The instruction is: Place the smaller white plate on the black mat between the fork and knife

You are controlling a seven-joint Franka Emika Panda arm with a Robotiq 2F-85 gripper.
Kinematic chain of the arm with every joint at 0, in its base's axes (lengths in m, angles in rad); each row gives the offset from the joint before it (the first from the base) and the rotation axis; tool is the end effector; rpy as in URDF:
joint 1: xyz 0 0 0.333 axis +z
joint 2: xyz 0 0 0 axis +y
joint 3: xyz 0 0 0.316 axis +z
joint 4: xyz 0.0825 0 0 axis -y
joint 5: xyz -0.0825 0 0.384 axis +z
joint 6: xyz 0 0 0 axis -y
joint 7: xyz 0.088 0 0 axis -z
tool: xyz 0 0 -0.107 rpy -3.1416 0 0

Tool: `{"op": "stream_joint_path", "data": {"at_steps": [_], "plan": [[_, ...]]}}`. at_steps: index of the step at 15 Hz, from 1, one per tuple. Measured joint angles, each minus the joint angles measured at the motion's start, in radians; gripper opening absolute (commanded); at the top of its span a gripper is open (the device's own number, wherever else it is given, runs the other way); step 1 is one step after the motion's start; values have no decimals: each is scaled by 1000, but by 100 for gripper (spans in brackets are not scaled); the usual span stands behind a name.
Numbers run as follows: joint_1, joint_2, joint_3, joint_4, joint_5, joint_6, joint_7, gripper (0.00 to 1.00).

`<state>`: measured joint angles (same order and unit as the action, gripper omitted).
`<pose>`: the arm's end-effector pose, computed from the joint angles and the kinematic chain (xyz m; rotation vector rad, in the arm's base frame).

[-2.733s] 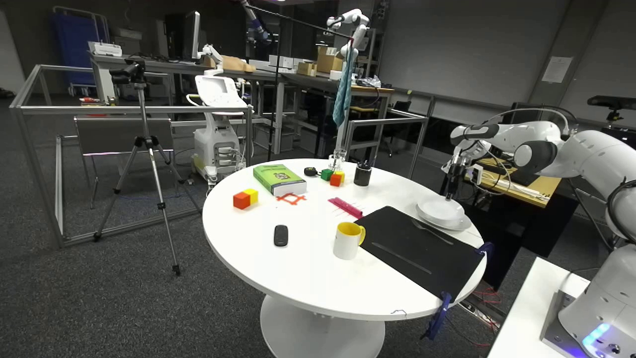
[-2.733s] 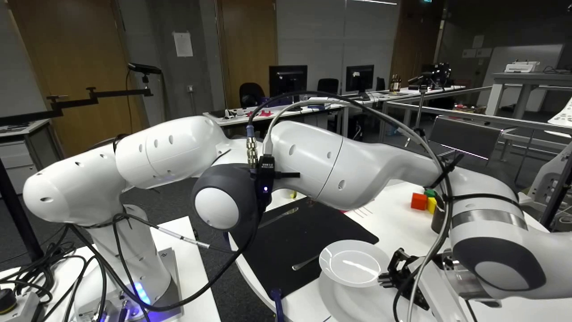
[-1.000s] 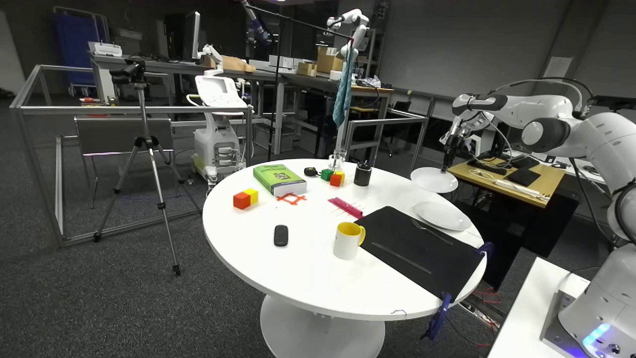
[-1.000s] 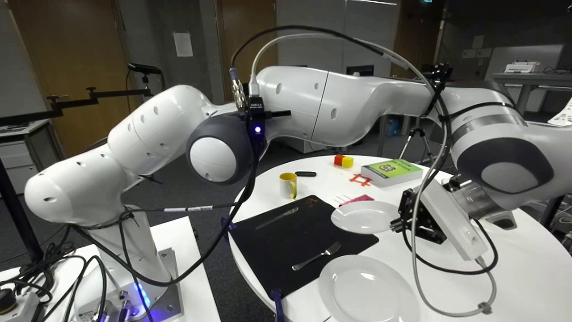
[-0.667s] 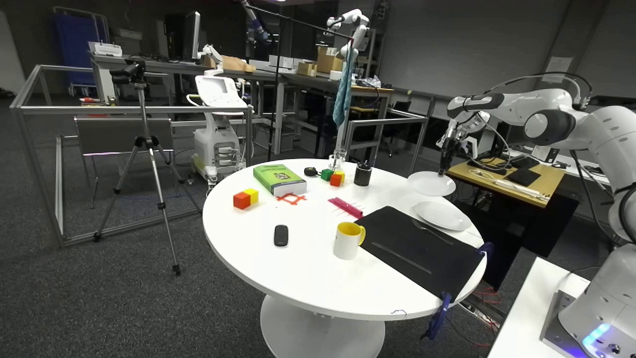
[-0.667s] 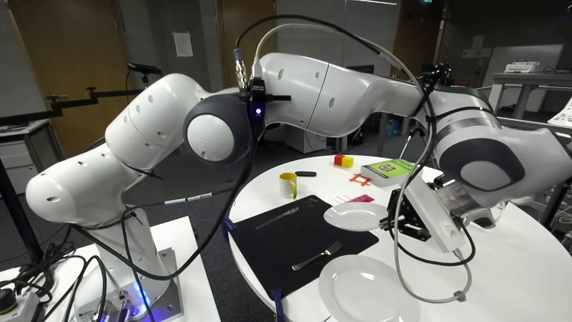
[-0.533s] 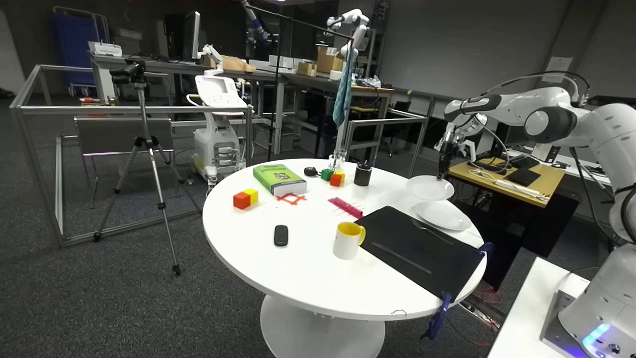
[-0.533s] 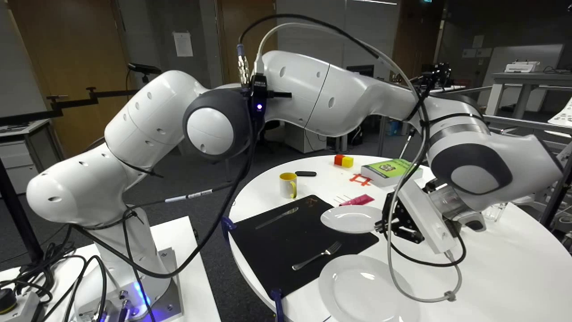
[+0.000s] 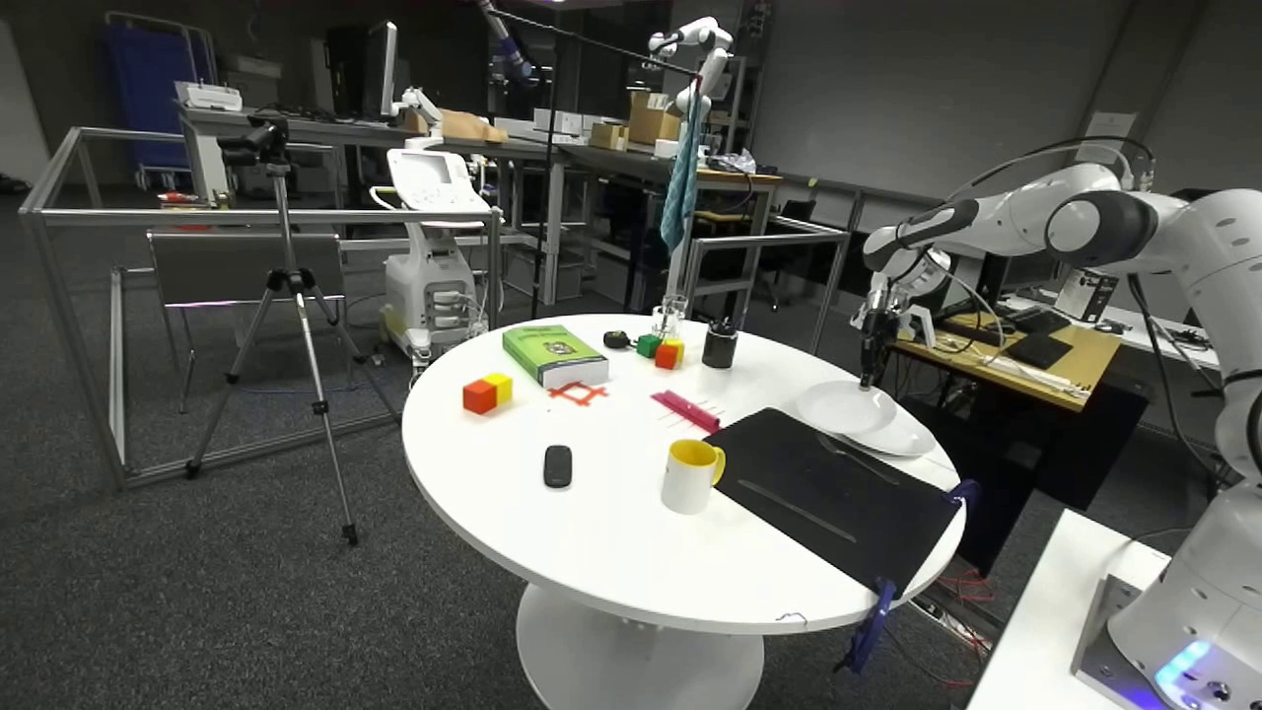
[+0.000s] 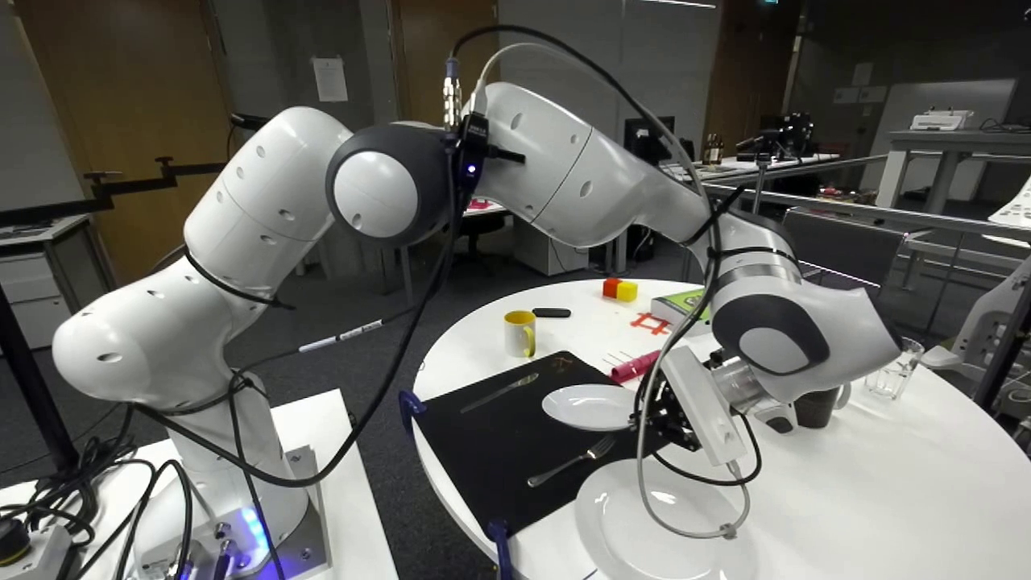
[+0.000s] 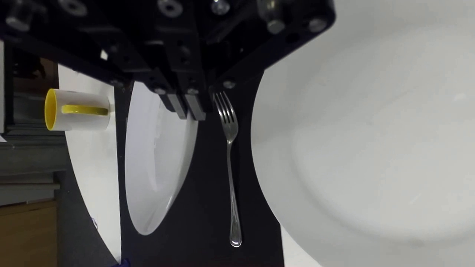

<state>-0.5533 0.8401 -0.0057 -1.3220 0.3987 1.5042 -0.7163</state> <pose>0.5867 -0.3146 0.2056 -2.4182 -0.0571 0.3695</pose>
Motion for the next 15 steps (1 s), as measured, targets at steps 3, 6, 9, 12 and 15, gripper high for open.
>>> {"op": "stream_joint_path", "data": {"at_steps": [3, 6, 9, 12, 15], "plan": [[3, 14, -2, 10, 0, 0, 0, 3], [2, 15, -6, 13, 0, 0, 0, 3], [2, 15, -6, 13, 0, 0, 0, 3], [2, 15, -7, 13, 0, 0, 0, 3], [2, 15, -7, 13, 0, 0, 0, 3]]}}
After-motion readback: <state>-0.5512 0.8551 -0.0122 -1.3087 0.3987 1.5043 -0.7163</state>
